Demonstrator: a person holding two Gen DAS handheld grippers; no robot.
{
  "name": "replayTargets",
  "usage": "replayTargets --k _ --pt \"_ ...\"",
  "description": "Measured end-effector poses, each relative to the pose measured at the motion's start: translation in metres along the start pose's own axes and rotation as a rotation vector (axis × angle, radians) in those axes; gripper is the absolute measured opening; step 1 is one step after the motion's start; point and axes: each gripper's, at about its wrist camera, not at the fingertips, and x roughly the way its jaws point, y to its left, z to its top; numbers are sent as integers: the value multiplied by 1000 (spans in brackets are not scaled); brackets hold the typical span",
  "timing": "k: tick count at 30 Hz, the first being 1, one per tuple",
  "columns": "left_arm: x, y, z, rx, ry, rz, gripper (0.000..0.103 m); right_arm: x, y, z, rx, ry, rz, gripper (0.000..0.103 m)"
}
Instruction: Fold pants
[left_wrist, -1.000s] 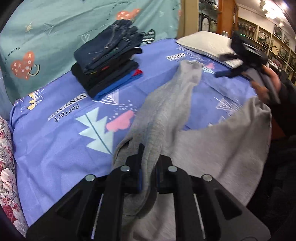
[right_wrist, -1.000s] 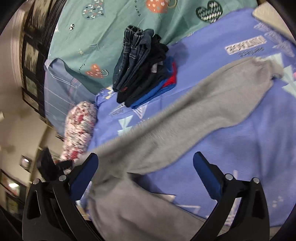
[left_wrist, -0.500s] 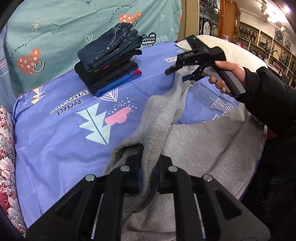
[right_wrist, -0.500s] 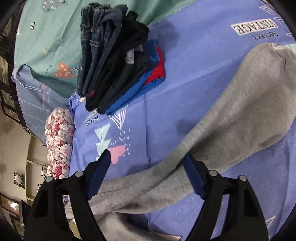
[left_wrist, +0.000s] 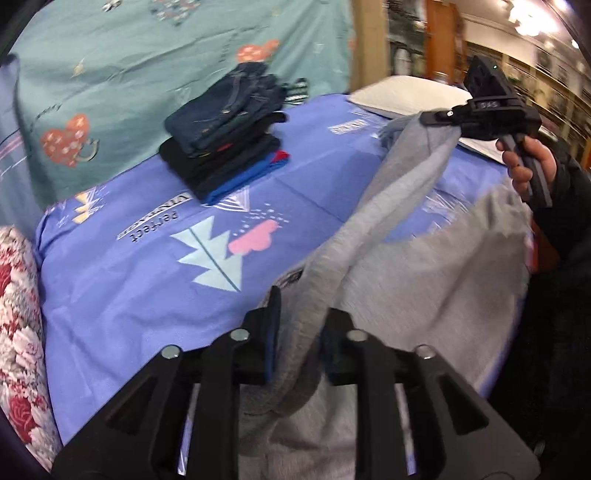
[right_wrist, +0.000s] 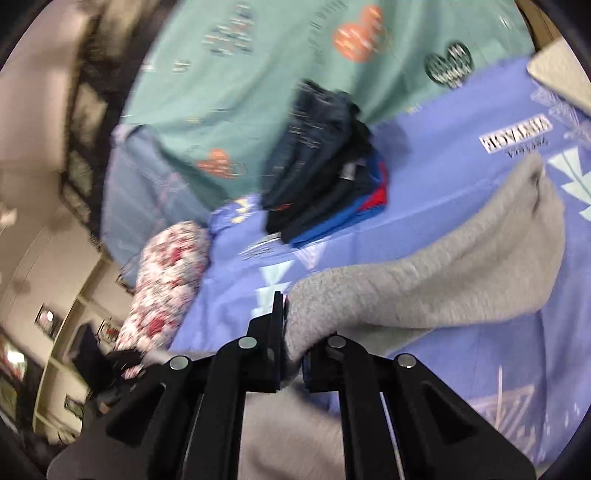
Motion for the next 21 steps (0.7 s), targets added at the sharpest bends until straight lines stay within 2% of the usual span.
replayTargets --k 1,3,5,8,11,13,15,19,21 --pt "-3 -4 -9 9 8 -9 57 -12 6 -23 -9 10 22 8" --pt "-5 -10 -29 -5 22 1 78 -16 4 -64 -6 72 31 8" --pt "-5 -10 -50 -73 45 -29 78 -8 -12 -104 48 160 29 8" --pt "-11 -4 -77 -221 62 -56 80 3 -26 -130 87 200 35 8" --pt "-30 2 -99 -393 43 -87 85 1 -24 -130 70 186 51 8" --pt "-44 5 -111 -488 20 -82 91 1 -19 -129 50 183 54 8" --pt "-51 10 -123 -611 4 -106 93 0 -17 -129 42 180 65 9" --pt "-34 18 -129 -791 25 -139 93 0 -19 -131 40 176 81 10" --pt "-21 25 -128 -870 7 -147 93 0 -20 -132 43 175 84 10"
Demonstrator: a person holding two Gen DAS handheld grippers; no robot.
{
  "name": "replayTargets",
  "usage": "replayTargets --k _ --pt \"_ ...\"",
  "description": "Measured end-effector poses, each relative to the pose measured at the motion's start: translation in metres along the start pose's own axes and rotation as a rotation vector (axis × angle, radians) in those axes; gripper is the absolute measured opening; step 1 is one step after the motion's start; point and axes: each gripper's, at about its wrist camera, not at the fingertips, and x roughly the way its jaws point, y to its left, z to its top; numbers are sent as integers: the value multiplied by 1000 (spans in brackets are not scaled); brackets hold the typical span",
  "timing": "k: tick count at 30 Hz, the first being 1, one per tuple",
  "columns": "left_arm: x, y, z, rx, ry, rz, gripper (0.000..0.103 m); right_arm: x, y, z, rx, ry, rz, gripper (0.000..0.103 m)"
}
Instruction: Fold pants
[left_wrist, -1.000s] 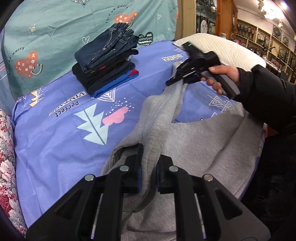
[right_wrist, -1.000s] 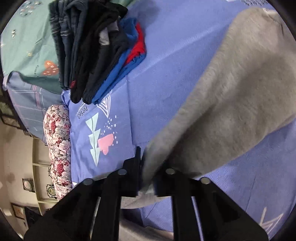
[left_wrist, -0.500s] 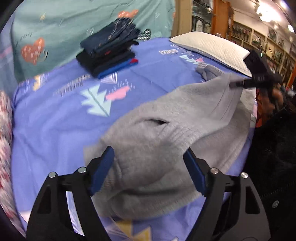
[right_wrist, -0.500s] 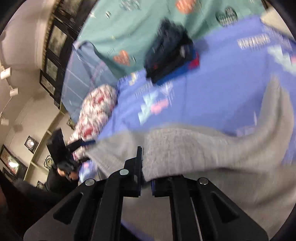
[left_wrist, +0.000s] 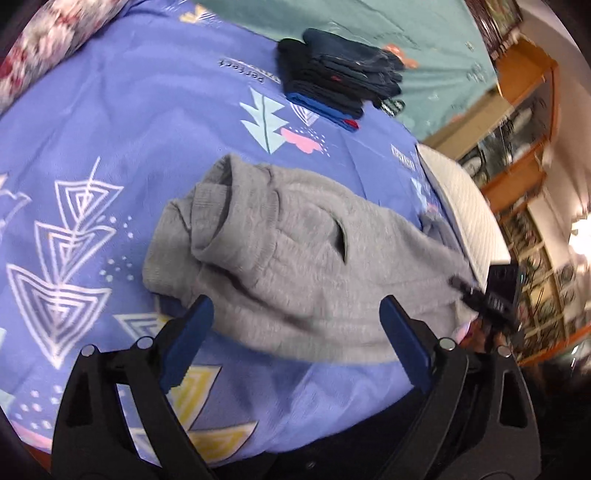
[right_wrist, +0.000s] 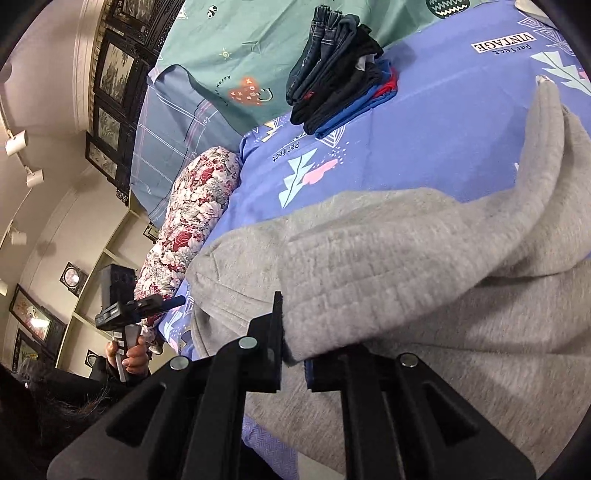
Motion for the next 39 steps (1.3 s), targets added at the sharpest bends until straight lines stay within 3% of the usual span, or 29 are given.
replayTargets --k 2,5,7,8,10,11,17,23,27,28,29,31,33,34,35,36,37,38,39 --pt "11 4 8 -69 -19 -11 93 -2 -2 -3 2 1 6 10" --pt "38 4 15 -107 22 -26 93 -1 2 -4 -14 -1 18 10" --pt "53 4 15 -144 49 -29 84 -1 1 -5 -10 -5 25 10" --pt "57 2 16 -146 37 -6 73 -1 -1 -6 -2 -5 32 10" --pt "60 -5 20 -108 28 49 13 0 -3 -5 7 -4 38 10" --pt "57 -4 23 -123 33 13 12 -1 1 -2 -5 -5 37 10" --pt "-1 -23 32 -62 -66 -19 12 -29 42 7 -153 -47 85 9" --pt "16 8 -3 -77 38 83 13 -3 30 -33 -157 144 -8 9" --pt "31 17 -10 -87 42 117 21 4 18 -45 -126 200 -16 12" --pt "29 16 -10 -80 41 119 26 2 22 -45 -143 211 -25 17" --pt "25 14 -9 -72 44 122 32 -2 29 -46 -173 222 -35 30" --pt "13 9 -10 -48 35 122 44 -15 39 -43 -225 212 -67 45" --pt "-7 2 -10 -17 5 135 51 -38 44 -36 -246 175 -70 53" --pt "-16 -1 -10 -4 -13 136 54 -55 45 -28 -243 128 -72 57" --pt "-25 -6 -10 14 -35 133 55 -75 44 -19 -237 59 -109 68" --pt "-34 -12 -9 31 -59 130 60 -95 40 -8 -223 -25 -185 79" --pt "-41 -23 -5 55 -86 121 65 -110 36 1 -195 -99 -261 102" --pt "-41 -33 -2 78 -101 110 67 -132 27 15 -128 -213 -364 102" --pt "-39 -45 2 105 -108 96 69 -143 20 24 -86 -268 -420 102"
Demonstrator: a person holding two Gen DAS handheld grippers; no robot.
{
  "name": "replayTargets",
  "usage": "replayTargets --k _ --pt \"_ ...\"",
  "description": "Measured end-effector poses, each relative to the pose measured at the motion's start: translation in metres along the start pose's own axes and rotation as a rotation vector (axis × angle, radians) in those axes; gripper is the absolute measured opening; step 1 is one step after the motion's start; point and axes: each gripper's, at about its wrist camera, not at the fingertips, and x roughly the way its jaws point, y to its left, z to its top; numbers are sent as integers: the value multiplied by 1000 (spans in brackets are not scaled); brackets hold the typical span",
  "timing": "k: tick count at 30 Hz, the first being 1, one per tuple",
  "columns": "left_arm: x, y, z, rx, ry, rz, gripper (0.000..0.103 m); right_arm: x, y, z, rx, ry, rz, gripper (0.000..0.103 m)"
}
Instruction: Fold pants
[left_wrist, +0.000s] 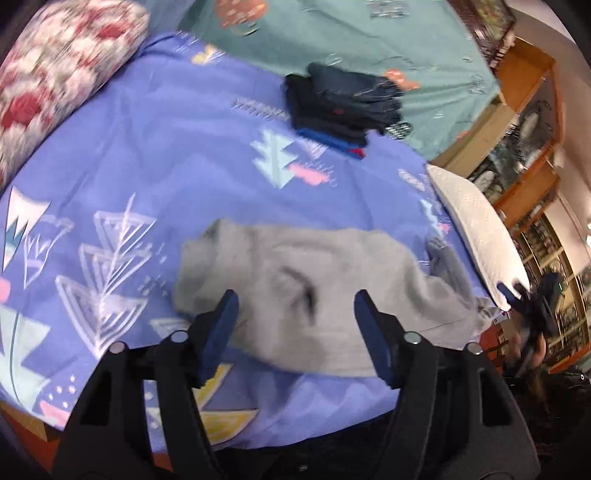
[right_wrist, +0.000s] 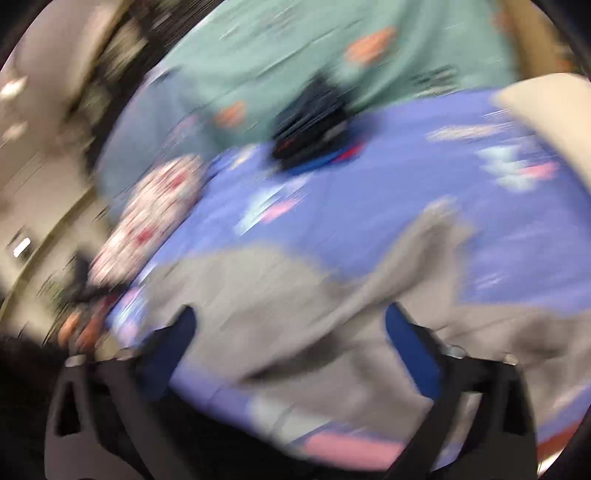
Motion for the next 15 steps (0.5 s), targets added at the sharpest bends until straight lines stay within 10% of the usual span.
replayTargets --k 10,12,14,15 --pt "116 -64 -7 130 187 -125 75 163 -12 47 -16 384 -419 101" --pt "128 -64 -10 113 201 -135 75 186 -21 38 -25 479 -461 83" --pt "132 -55 -13 90 205 -153 75 184 -31 32 -1 519 -422 21" --pt "133 -52 -13 82 203 -166 75 175 -33 32 6 498 -388 13"
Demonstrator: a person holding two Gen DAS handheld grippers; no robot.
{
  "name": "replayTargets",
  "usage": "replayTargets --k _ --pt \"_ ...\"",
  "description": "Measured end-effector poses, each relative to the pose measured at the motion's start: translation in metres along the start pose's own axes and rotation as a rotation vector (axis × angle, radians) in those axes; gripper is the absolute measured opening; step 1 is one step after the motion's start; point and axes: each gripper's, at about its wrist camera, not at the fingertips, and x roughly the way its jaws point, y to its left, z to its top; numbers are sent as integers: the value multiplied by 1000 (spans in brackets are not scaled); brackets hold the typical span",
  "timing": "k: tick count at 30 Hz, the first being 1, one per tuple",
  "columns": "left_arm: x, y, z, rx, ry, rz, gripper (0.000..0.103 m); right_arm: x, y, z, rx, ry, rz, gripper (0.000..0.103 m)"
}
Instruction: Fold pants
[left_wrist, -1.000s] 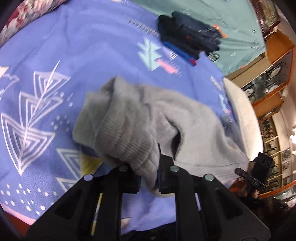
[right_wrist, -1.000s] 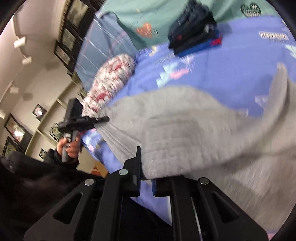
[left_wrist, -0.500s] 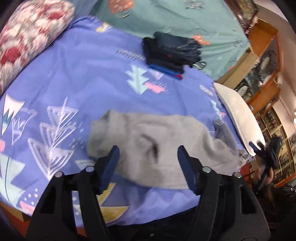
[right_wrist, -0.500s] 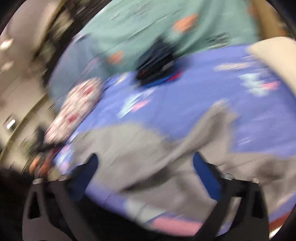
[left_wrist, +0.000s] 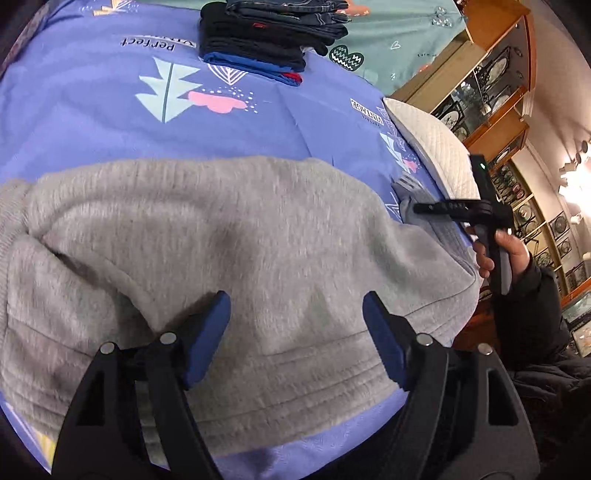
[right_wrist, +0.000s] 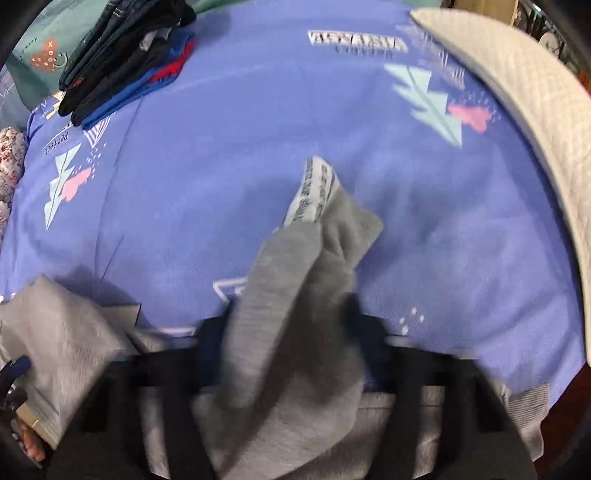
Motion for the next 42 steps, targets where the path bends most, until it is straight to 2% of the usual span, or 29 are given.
replayTargets --k 3,5,7,8,10,11,13,14,15,18,22,24,25,26,27,28,30,32,34,36,39,40,42 --pt "2 5 0 -4 -9 -23 75 -71 -33 -20 55 -232 149 10" --pt "4 7 0 -7 -12 -42 76 -145 -70 -56 93 -488 246 9" --pt "8 7 0 -6 -8 -71 76 -191 -103 -103 124 -658 287 9" --pt "10 6 0 -2 -8 -86 76 -198 -115 -121 148 -687 285 9" --pt "12 3 0 15 -8 -97 78 -179 -146 -159 229 -657 287 9" --pt "14 2 0 22 -3 -95 79 -157 -159 -172 273 -606 284 9" --pt "19 2 1 24 16 -82 80 -91 -190 -198 418 -442 294 9" --pt "20 1 1 26 24 -73 80 -73 -200 -212 461 -454 395 4" --pt "20 1 1 28 28 -66 80 -72 -201 -221 472 -483 418 4" --pt "16 -2 -1 35 35 -44 80 -84 -194 -222 434 -499 384 7" --pt "11 1 -6 46 39 -8 80 -87 -195 -207 426 -411 340 8" --pt "5 -1 -13 77 53 29 80 -104 -189 -200 401 -388 275 15" --pt "1 -3 -17 95 65 48 80 -118 -184 -199 396 -412 188 30" --pt "-3 -4 -21 106 76 60 80 -132 -178 -195 403 -456 95 51" --pt "-9 -4 -25 115 82 66 80 -150 -175 -200 406 -537 13 58" --pt "-13 -5 -28 119 89 73 80 -172 -169 -200 391 -630 -12 66" --pt "-20 -5 -31 123 117 83 80 -189 -151 -185 321 -658 70 67" --pt "-24 -11 -33 142 133 106 80 -187 -114 -152 182 -586 238 75" --pt "-27 -22 -29 181 120 101 80 -171 -67 -116 39 -490 326 76" --pt "-30 -36 -21 223 77 67 81 -143 -15 -80 -77 -393 393 76" --pt "-18 -55 -10 274 32 66 90 -82 49 -23 -175 -187 507 77" --pt "-8 -53 -9 264 47 84 90 -53 68 -4 -191 -97 535 78" --pt "17 -34 -11 180 140 103 90 -9 90 20 -188 22 552 78"
